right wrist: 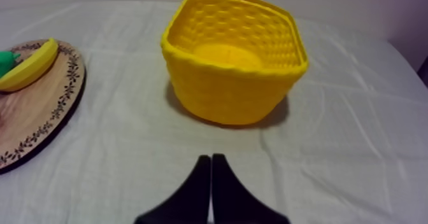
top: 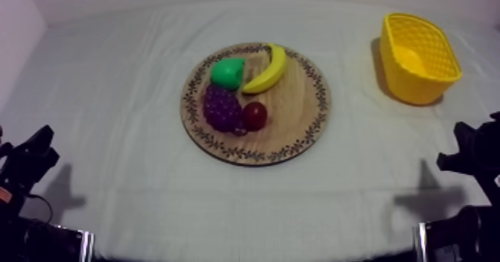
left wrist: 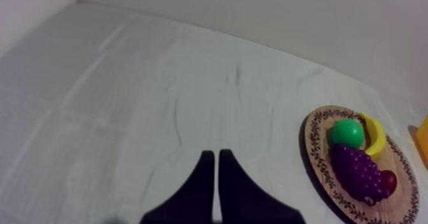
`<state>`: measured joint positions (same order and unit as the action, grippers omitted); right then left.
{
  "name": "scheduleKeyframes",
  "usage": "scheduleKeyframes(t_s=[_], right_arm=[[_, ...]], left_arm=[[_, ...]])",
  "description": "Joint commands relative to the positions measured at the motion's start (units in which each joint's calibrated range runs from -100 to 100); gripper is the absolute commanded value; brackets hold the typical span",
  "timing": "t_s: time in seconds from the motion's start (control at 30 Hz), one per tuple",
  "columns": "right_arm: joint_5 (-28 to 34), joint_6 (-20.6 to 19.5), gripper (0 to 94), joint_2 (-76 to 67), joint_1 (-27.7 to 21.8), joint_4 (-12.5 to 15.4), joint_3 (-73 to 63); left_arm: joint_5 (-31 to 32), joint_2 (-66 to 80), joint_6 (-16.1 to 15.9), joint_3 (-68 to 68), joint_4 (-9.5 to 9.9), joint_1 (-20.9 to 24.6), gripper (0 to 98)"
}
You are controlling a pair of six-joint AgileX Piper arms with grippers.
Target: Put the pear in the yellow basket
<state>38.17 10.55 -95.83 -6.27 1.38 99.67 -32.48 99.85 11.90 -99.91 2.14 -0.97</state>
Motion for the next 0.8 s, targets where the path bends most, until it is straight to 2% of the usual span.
scheduleKeyframes(t_s=[0.0,0.33,0.6,0.67,0.77], right_arm=[[-0.19,-0.03,0.3,-0.01,-0.01,-0.04,0.00],[-0.14,0.06,0.3,-0.01,0.25,-0.04,0.06],[1.84,1.41,0.3,0.18,4.76,-1.02,-0.50],[3.57,-0.20,0.4,0.75,7.80,-2.76,-1.58],[5.74,-8.00,0.4,3.97,13.61,-8.86,-3.38]], left_arm=[[-0.02,-0.02,0.00,0.02,-0.01,-0.01,0.1],[-0.02,-0.02,0.00,0.02,-0.01,-0.01,0.1],[-0.02,-0.02,0.02,0.02,-0.01,-0.01,0.1],[-0.02,-0.02,-0.01,0.02,-0.01,-0.01,0.1],[-0.02,-0.02,0.01,0.02,-0.01,-0.01,0.1]])
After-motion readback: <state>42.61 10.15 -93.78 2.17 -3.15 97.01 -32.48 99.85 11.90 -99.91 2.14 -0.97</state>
